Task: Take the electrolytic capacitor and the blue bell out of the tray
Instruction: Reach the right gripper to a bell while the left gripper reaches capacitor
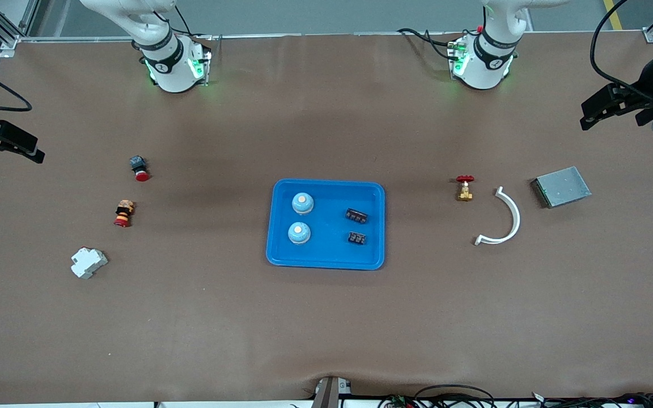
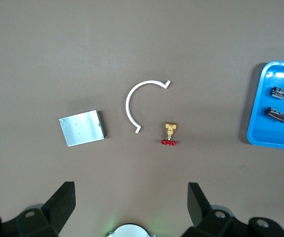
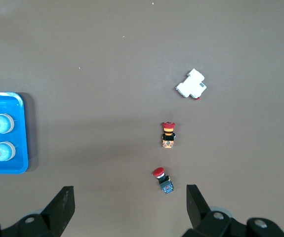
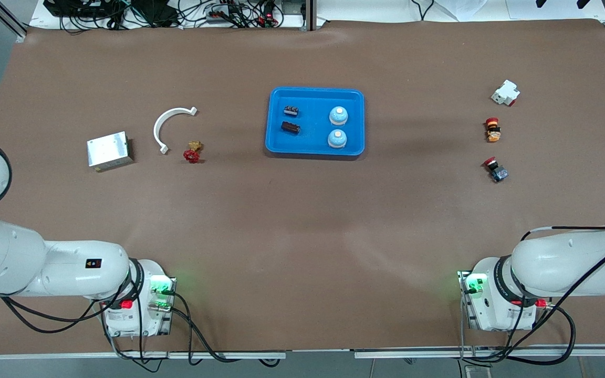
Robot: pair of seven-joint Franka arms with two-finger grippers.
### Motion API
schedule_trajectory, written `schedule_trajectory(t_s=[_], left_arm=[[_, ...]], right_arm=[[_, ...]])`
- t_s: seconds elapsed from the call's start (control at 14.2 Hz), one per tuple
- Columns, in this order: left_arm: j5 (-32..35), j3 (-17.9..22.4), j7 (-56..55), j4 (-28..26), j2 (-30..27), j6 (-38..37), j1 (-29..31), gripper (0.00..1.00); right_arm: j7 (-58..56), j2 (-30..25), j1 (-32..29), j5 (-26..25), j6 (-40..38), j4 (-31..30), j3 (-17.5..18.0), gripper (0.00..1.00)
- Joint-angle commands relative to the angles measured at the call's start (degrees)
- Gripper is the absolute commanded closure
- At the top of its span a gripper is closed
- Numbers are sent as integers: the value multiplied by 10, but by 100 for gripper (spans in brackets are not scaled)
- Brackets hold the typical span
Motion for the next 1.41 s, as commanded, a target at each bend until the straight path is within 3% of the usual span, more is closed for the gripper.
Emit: schedule_trajectory(t_s=[0.0, 0.28, 0.64, 0.92, 1.06, 1.34], left_arm=[[-3, -3, 8, 5, -5, -11, 4, 0], [16, -5, -1, 7, 6, -10, -4, 0], [9, -25, -34, -5, 34, -3, -7, 0], [8, -89, -197, -101, 29, 76, -5, 0], [8, -119, -279, -141, 35, 127, -5, 0], [8, -180, -453, -234, 62, 284, -7, 0]], right_arm=[[6, -3, 1, 11, 4, 2, 2, 0], [19, -3, 5, 11, 3, -6, 2, 0], [145, -4, 80, 11, 64, -69, 2, 0], [256, 1, 160, 11, 126, -117, 2, 0], [280, 3, 183, 11, 194, -157, 2, 0], [330, 47, 234, 11, 255, -185, 2, 0]])
